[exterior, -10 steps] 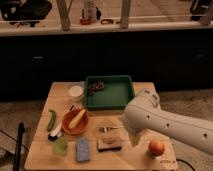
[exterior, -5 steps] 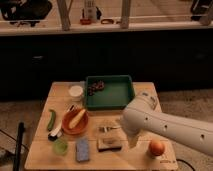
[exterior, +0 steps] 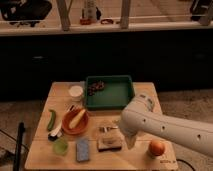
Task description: Place fork in paper cup
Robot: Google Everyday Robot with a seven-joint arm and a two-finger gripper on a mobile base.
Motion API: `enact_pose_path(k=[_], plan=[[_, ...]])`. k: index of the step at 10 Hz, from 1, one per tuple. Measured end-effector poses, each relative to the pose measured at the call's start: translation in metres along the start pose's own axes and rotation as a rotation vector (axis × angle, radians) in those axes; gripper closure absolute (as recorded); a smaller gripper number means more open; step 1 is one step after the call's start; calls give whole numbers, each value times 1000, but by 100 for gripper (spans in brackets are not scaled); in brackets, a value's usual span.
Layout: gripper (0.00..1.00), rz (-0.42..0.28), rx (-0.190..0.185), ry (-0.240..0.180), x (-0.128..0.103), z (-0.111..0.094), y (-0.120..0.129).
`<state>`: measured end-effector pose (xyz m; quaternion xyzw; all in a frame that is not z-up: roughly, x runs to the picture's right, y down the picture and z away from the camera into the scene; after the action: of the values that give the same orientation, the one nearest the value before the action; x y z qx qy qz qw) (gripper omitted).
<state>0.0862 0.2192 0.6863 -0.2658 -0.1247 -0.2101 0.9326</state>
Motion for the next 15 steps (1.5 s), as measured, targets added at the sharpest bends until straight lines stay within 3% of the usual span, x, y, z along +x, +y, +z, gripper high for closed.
enact_pose_path(k=[7,11,15], plan=[[20,53,27,-4,4,15,-47],[20,87,32,-18,8,44,-72],[20,108,12,-34,15,71,-88]])
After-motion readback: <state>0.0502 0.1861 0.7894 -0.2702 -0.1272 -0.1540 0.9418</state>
